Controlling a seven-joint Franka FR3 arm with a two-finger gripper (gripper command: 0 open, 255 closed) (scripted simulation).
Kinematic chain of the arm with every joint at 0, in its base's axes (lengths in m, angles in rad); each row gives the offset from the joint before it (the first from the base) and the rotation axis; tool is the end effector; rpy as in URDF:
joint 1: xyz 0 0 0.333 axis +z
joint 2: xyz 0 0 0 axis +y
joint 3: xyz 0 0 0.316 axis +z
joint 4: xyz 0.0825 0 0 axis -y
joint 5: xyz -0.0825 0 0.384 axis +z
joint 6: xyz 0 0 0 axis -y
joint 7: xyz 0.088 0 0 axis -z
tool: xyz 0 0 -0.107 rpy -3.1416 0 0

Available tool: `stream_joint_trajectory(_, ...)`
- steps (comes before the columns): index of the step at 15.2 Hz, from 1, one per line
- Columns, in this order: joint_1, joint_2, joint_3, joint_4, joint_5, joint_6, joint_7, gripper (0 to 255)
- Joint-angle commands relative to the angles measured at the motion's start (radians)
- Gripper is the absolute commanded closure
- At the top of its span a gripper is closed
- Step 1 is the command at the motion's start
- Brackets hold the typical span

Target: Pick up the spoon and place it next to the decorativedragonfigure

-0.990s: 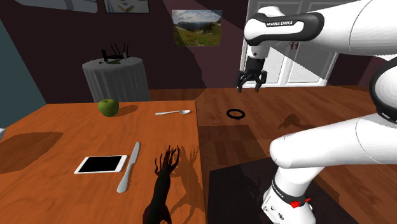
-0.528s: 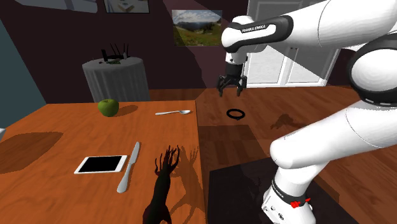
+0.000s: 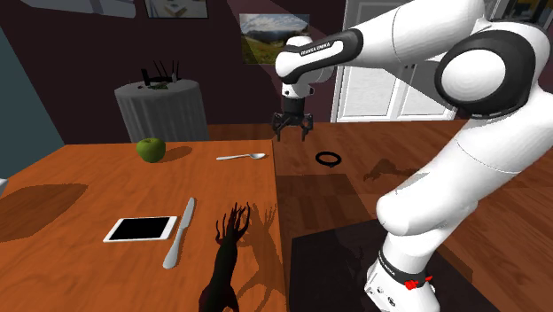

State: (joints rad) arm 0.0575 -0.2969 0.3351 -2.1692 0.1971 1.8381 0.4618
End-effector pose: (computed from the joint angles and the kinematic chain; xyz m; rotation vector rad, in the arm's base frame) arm 0.4202 0.2022 0.5060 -3.0661 0.2180 0.1238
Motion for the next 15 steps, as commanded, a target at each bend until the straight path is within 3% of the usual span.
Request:
stream_joint_trajectory(1, 0.002, 0.075, 0.028, 0.054, -0.011, 0.012, 0.057, 0)
stream_joint_trajectory(10, 0.061, 0.453, 0.117, 0.357, -0.124, 0.035, 0.328, 0)
stream_joint_trajectory(15, 0.069, 0.469, 0.117, 0.319, -0.129, 0.086, 0.334, 0)
